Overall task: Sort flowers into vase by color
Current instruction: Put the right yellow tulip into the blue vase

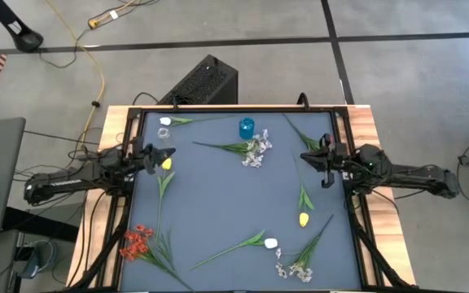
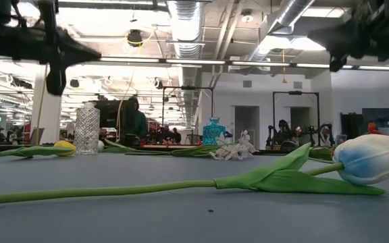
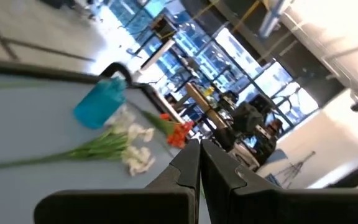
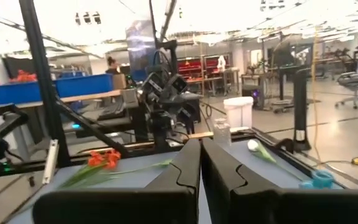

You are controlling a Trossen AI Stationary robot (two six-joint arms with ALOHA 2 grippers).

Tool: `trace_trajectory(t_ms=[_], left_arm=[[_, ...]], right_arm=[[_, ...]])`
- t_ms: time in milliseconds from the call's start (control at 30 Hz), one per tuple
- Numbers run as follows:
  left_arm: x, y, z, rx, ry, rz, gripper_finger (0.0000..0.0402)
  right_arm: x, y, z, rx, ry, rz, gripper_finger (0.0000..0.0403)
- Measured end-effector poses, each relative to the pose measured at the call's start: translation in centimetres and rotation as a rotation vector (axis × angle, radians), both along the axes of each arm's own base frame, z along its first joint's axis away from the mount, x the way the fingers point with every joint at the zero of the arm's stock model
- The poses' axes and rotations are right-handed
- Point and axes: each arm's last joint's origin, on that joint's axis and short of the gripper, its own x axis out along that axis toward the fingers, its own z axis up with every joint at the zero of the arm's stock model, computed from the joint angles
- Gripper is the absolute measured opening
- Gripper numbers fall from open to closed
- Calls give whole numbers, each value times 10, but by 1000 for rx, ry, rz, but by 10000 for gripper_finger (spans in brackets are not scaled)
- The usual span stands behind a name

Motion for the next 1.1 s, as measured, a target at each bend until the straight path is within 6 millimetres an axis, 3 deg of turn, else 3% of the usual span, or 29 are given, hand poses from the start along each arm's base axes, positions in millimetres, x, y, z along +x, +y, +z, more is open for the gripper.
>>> trace_trajectory(t_ms=[467,900,1100], left_arm=[[8,0,78,169,210,-56,0],[38,0,151,352,440,-190,0],[51,1,151,371,552,-194,0]], right_arm=[[34,8,77,-88,184,83,43],[54,16,111,-278,724,212,43],[67,20,102,-398,898,295,43]])
